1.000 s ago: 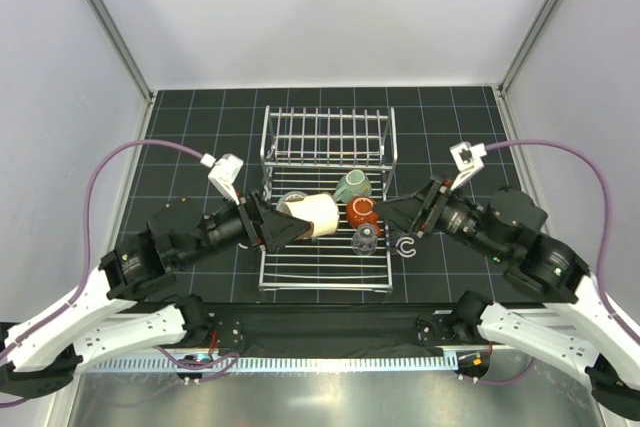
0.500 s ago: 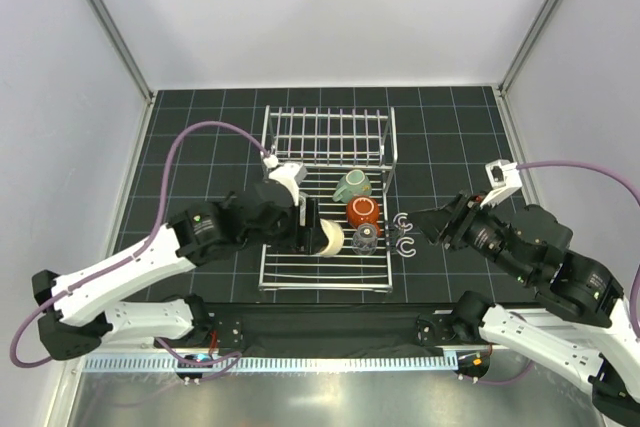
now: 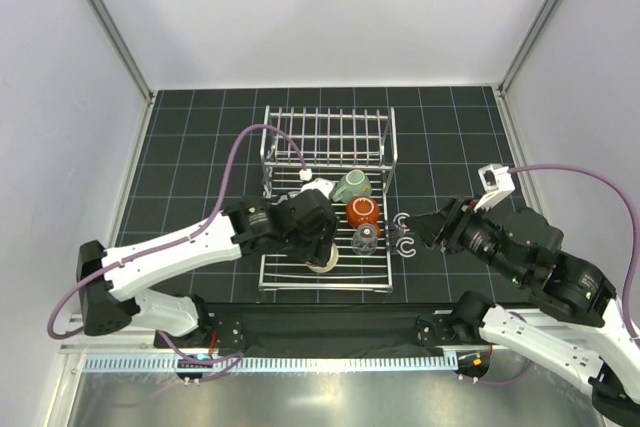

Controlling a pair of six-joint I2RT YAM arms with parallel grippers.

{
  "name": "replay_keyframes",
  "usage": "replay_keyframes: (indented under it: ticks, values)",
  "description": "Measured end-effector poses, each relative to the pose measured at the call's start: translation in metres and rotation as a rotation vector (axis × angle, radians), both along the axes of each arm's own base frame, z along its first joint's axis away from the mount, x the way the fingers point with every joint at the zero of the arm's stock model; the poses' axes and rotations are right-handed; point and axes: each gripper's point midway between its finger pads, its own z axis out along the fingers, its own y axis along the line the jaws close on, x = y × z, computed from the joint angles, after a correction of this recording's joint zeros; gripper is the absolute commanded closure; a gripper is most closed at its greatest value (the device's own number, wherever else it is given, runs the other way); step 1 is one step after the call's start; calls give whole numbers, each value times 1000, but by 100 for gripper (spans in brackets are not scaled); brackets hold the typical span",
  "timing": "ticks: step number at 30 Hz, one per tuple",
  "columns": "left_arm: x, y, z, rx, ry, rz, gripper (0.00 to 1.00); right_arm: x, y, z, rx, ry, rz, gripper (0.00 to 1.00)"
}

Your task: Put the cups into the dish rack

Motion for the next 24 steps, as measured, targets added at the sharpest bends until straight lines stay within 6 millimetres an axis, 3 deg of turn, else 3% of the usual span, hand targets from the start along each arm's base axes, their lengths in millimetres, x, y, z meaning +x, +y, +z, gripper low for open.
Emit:
replay_keyframes:
  ticks: [20, 24]
  values:
    - [0, -19, -46, 200, 40, -93, 99, -4, -2, -14, -4, 13, 8, 45]
    - [2, -22, -53, 225, 47, -102, 90, -4, -1, -15, -6, 15, 8, 45]
